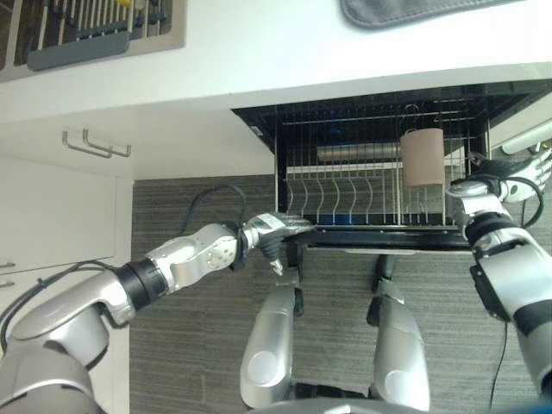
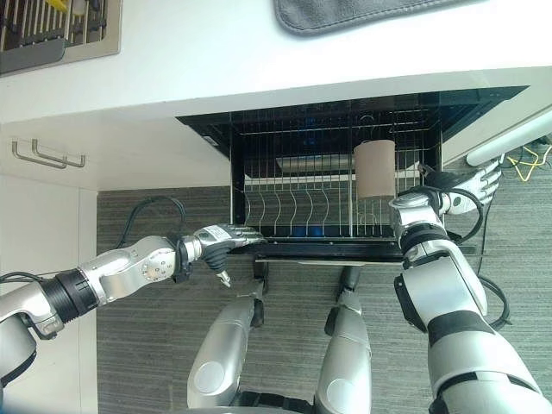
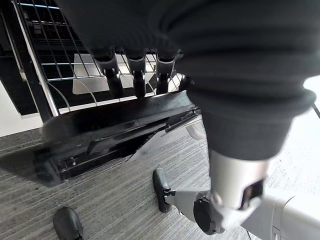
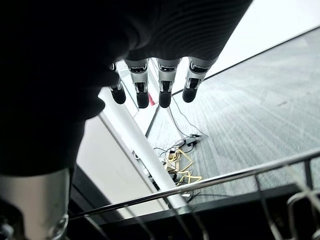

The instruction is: Place the dishes in the dishwasher.

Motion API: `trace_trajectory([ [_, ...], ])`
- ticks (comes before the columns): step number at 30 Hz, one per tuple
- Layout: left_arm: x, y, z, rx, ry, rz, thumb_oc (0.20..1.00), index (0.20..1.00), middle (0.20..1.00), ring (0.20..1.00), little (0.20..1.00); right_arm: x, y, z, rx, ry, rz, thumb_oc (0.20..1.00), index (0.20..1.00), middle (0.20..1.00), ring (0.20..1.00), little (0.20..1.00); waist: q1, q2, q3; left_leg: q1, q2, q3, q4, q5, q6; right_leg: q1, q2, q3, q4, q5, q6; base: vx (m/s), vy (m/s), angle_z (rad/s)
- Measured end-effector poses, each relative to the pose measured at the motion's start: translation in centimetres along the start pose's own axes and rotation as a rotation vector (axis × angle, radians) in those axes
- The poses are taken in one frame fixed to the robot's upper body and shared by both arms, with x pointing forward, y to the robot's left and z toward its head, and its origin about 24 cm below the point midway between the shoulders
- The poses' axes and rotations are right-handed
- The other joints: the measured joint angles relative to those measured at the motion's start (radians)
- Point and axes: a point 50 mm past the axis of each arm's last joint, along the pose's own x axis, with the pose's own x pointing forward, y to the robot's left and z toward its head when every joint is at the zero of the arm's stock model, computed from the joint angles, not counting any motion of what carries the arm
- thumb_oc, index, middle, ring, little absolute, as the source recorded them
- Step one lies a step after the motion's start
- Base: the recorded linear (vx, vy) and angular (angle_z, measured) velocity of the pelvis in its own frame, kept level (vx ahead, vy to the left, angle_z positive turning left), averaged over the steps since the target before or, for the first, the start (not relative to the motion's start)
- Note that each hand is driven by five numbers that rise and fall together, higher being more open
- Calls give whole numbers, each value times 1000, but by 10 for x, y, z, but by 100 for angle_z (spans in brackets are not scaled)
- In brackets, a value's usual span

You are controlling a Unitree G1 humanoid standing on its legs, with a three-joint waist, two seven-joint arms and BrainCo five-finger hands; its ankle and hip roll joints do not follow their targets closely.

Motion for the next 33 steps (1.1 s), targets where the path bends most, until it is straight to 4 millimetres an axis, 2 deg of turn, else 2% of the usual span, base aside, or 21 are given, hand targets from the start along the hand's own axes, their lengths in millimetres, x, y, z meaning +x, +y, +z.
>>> trace_trajectory([
  [2, 0, -1, 0, -6, 3, 5, 1000, 1000, 1000, 1000, 1000, -7, 6, 16, 97, -33, 33, 1000, 1000, 1000, 1000, 1000, 0, 0, 0, 1, 0, 0, 1, 0, 0, 1, 0, 1, 0, 0, -1, 38, 50, -2],
  [4, -2, -10, 0, -59, 22, 43, 1000, 1000, 1000, 1000, 1000, -32, 18, 49, 353, -88, 143, 1000, 1000, 1000, 1000, 1000, -7, 0, 0, 13, -1, 16, 1, -4, 5, 3, -1, 17, 1, 1, -3, 30, 51, -13],
  [6, -3, -15, 1, -87, 34, 70, 1000, 1000, 1000, 1000, 1000, -51, 24, 56, 474, -102, 214, 1000, 1000, 1000, 1000, 1000, -10, 0, 0, 21, -1, 19, 2, -8, 7, 9, -1, 19, 1, 1, -4, 51, 56, -7],
  [8, -9, -16, 6, -137, 42, 169, 1000, 1000, 1000, 1000, 1000, -74, 17, 64, 634, -151, 317, 1000, 1000, 1000, 1000, 1000, -14, 0, 0, 22, -3, 21, 7, -14, 9, 10, -2, 24, 2, -2, -8, 58, 50, -4],
  [10, -16, -9, 7, -196, 66, 343, 1000, 1000, 1000, 1000, 1000, -107, -2, 68, 782, -238, 443, 1000, 1000, 1000, 1000, 1000, -18, 0, 0, 24, -3, 26, 17, -22, 11, 13, -3, 31, 2, -2, -7, 30, 39, -7],
  [11, -18, -2, 4, -196, 80, 392, 1000, 1000, 1000, 1000, 1000, -111, -4, 69, 786, -255, 458, 1000, 1000, 1000, 1000, 1000, -21, 0, 0, 23, -3, 26, 20, -23, 12, 13, -2, 32, 3, -2, -7, 34, 31, -3],
  [12, -21, 8, 0, -211, 100, 478, 1000, 1000, 1000, 1000, 1000, -121, -10, 63, 800, -257, 498, 1000, 1000, 1000, 1000, 1000, -27, -2, 1, 23, -3, 26, 25, -28, 11, 10, -2, 38, 11, -5, -5, 31, 24, -2],
  [13, -27, 23, -7, -223, 134, 585, 1000, 1000, 1000, 1000, 1000, -139, -27, 57, 849, -296, 557, 1000, 1000, 1000, 1000, 1000, -33, -4, 1, 20, -1, 27, 36, -33, 14, 7, -3, 41, 21, -9, -7, 12, -1, -4],
  [14, -34, 37, -14, -219, 161, 671, 1000, 1000, 1000, 1000, 1000, -145, -28, 49, 837, -300, 579, 1000, 1000, 1000, 1000, 1000, -48, -5, 1, 18, 1, 27, 38, -38, 16, 7, -2, 42, 21, -9, -6, 21, -9, -6],
  [16, -41, 57, -17, -221, 162, 772, 1000, 1000, 1000, 1000, 1000, -139, -30, 16, 766, -220, 540, 1000, 1000, 1000, 1000, 1000, -75, -21, 1, 20, 3, 28, 44, -39, 14, 7, 0, 43, 31, -16, 0, 18, -10, -1],
  [18, -52, 72, -21, -213, 172, 864, 1000, 1000, 1000, 1000, 1000, -138, -36, -24, 668, -143, 520, 1000, 1000, 1000, 1000, 1000, -94, -58, 1, 27, 12, 28, 43, -40, 13, 13, 8, 42, 30, -18, -2, 13, 0, -4],
  [20, -55, 76, -22, -206, 175, 897, 1000, 1000, 1000, 1000, 1000, -133, -36, -46, 595, -101, 492, 1000, 1000, 1000, 1000, 1000, -116, -92, 1, 54, 19, 40, 38, -42, 8, 35, 15, 47, 23, -13, 1, 80, 18, -14],
  [24, -67, 64, -13, -247, 115, 939, 1000, 1000, 1000, 1000, 1000, -121, -44, -61, 582, -85, 472, 1000, 1000, 1000, 1000, 1000, -120, -100, -6, 185, 28, 47, -6, -54, -3, 172, 26, 41, -34, -15, -3, 127, 31, -5],
  [25, -73, 60, -10, -257, 96, 957, 1000, 1000, 1000, 1000, 1000, -121, -47, -64, 581, -84, 486, 1000, 1000, 1000, 1000, 1000, -114, -106, -31, 199, 29, 49, -19, -56, -3, 180, 27, 40, -38, -19, -4, 178, 45, 3],
  [26, -79, 50, -5, -290, 79, 964, 1000, 1000, 1000, 1000, 1000, -122, -55, -68, 585, -84, 514, 1000, 1000, 1000, 1000, 1000, -109, -109, -67, 223, 28, 50, -38, -55, -3, 207, 29, 36, -58, -20, -3, 233, 64, 1],
  [27, -84, 27, 1, -395, 84, 956, 1000, 1000, 1000, 1000, 1000, -127, -67, -81, 568, -65, 559, 1000, 1000, 1000, 1000, 1000, -105, -119, -129, 285, 28, 54, -73, -60, -4, 272, 32, 27, -100, -17, 4, 276, 93, 8],
  [28, -85, 13, 4, -490, 93, 955, 1000, 1000, 1000, 1000, 1000, -132, -74, -89, 558, -52, 595, 1000, 1000, 1000, 1000, 1000, -106, -128, -180, 323, 28, 54, -98, -63, -8, 314, 34, 18, -125, -14, 11, 230, 92, -6],
  [30, -103, -30, 9, -853, 124, 998, 1000, 1000, 1000, 1000, 1000, -146, -98, -87, 621, -81, 798, 1000, 1000, 1000, 1000, 1000, -111, -149, -300, 457, 27, 84, -195, -56, -21, 423, 41, 19, -201, -13, 18, 161, 63, -20],
  [31, -108, -43, 10, -979, 136, 1015, 1000, 1000, 1000, 1000, 1000, -153, -103, -84, 651, -106, 888, 1000, 1000, 1000, 1000, 1000, -120, -157, -358, 481, 27, 92, -220, -54, -23, 442, 44, 21, -217, -15, 21, 127, 23, -18],
  [33, -100, -42, 8, -1145, 39, 1051, 1000, 1000, 1000, 1000, 1000, -167, -96, -71, 702, -180, 1129, 1000, 1000, 1000, 1000, 1000, -119, -182, -422, 488, 27, 102, -224, -54, -24, 449, 48, 26, -234, -12, 26, 95, -16, -9],
])
